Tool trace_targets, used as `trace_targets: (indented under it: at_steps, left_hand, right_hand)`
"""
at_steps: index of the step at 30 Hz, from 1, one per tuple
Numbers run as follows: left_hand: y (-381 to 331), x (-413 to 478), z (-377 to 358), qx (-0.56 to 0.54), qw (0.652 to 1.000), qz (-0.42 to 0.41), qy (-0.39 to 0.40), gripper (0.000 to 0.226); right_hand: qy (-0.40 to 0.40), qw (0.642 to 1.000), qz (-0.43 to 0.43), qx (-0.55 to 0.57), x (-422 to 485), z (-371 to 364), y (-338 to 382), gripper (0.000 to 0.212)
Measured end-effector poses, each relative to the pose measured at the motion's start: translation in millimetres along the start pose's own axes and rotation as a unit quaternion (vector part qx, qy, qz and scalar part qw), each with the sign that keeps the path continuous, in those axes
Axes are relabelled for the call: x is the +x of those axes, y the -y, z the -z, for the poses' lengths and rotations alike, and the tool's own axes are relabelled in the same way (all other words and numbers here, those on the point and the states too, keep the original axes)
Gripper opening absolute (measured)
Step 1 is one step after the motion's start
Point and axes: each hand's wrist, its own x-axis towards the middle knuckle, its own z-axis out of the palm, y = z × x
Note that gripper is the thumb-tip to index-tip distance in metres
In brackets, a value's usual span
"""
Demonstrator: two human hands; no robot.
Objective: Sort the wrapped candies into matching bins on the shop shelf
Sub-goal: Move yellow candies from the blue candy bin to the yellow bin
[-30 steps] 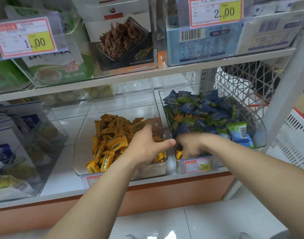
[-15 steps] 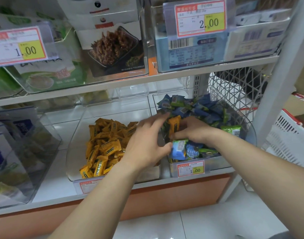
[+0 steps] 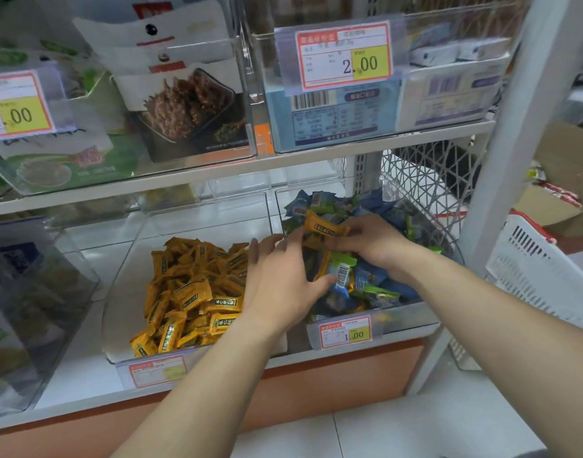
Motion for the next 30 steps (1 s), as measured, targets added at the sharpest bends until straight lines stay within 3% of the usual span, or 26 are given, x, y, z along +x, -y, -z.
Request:
trace_targets:
  at_steps: [9,17,23,30]
  left_hand:
    - [-15,5,2,-0.109,0.994,0.000,0.031,0.087]
    - [-19,4,7,-0.197,0.979,0.017,0.054,0.054]
    - [-33,6,6,-0.130,0.991,-0.008,0.013,0.074]
    - [-31,12,1,-0.161,0.986,-0.003,-0.040,0.040]
  right_hand:
    - [-0.076,0.997,0.008,0.032,1,15,4,0.006]
    - [-0.108,0.988,0.011,0.109,-4,22,14,0.005]
    - [-0.092,0.987,0.012,0.129,-10,10,21,0.005]
    - [-0.088,0.982,-0.022,0.168,-13,12,23,0.013]
